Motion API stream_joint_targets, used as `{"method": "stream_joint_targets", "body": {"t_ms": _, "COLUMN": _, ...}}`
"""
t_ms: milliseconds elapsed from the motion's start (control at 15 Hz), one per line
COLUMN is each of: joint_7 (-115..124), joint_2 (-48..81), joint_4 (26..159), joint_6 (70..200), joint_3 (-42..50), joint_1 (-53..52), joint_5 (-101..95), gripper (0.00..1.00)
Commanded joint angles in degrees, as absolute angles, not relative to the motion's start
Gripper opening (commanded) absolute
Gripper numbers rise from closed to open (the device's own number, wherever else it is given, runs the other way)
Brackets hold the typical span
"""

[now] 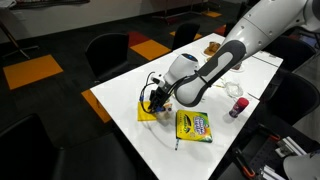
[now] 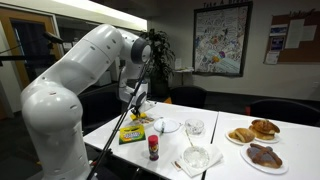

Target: Move the yellow box farther from you

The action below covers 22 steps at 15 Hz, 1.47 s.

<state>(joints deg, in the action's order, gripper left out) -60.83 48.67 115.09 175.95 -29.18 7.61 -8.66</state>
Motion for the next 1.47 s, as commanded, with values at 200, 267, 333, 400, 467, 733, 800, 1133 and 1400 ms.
{"method": "stream_joint_targets", "body": {"t_ms": 200, "joint_7": -57.9, "joint_2": 51.6, "joint_4": 112.5, "joint_6": 175.9, "joint_3": -28.1, "joint_1": 6.1, "joint_5": -11.4, "gripper": 0.0}}
{"method": "stream_joint_targets", "body": {"t_ms": 267, "joint_7": -57.6, "joint_2": 51.6, "joint_4": 112.4, "joint_6": 175.9, "joint_3": -27.7, "joint_1": 5.9, "joint_5": -11.6, "gripper": 0.0}}
{"method": "stream_joint_targets", "body": {"t_ms": 333, "joint_7": -57.4, "joint_2": 51.6, "joint_4": 112.4, "joint_6": 176.0, "joint_3": -27.5, "joint_1": 5.9, "joint_5": -11.6, "gripper": 0.0}}
{"method": "stream_joint_targets", "body": {"t_ms": 400, "joint_7": -57.0, "joint_2": 51.3, "joint_4": 112.8, "joint_6": 176.2, "joint_3": -26.9, "joint_1": 6.0, "joint_5": -11.7, "gripper": 0.0}}
{"method": "stream_joint_targets", "body": {"t_ms": 467, "joint_7": -56.5, "joint_2": 51.0, "joint_4": 113.4, "joint_6": 176.6, "joint_3": -26.6, "joint_1": 6.6, "joint_5": -11.5, "gripper": 0.0}}
{"method": "stream_joint_targets", "body": {"t_ms": 733, "joint_7": -52.5, "joint_2": 48.5, "joint_4": 116.5, "joint_6": 180.2, "joint_3": -23.5, "joint_1": 8.3, "joint_5": -11.6, "gripper": 0.0}}
{"method": "stream_joint_targets", "body": {"t_ms": 800, "joint_7": -51.3, "joint_2": 48.0, "joint_4": 117.2, "joint_6": 181.4, "joint_3": -22.5, "joint_1": 8.5, "joint_5": -11.8, "gripper": 0.0}}
{"method": "stream_joint_targets", "body": {"t_ms": 1133, "joint_7": -46.0, "joint_2": 47.4, "joint_4": 117.7, "joint_6": 183.9, "joint_3": -18.8, "joint_1": 9.0, "joint_5": -14.8, "gripper": 0.0}}
{"method": "stream_joint_targets", "body": {"t_ms": 1400, "joint_7": -43.5, "joint_2": 48.1, "joint_4": 116.2, "joint_6": 183.0, "joint_3": -18.4, "joint_1": 9.1, "joint_5": -18.0, "gripper": 0.0}}
